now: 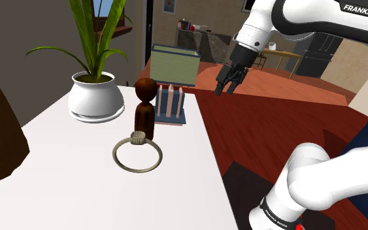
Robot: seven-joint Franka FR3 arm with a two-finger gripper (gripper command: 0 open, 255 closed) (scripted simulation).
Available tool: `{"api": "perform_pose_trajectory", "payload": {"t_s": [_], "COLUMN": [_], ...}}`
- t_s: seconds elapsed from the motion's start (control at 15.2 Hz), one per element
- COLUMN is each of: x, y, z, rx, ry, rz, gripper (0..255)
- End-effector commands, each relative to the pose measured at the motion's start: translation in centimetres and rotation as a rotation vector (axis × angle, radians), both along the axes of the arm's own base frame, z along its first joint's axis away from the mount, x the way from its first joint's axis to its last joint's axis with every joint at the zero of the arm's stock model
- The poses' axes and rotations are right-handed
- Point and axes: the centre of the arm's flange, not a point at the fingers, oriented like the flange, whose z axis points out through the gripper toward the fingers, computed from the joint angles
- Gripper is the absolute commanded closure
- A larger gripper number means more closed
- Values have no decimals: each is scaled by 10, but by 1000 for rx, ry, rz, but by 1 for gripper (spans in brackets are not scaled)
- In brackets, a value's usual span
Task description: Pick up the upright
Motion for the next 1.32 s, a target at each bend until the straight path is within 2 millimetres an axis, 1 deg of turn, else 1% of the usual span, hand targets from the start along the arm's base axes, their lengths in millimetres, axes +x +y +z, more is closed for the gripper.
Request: {"api": "perform_pose_trajectory", "payload": {"t_s": [0.0,0.66,1.25], "x": [0,47,76], "y": [0,135,259], "z": [0,-13,-35], "rx": [0,-81,-154], "ry": [0,37,71], "rz": [0,102,193], "gripper": [0,0,0]}}
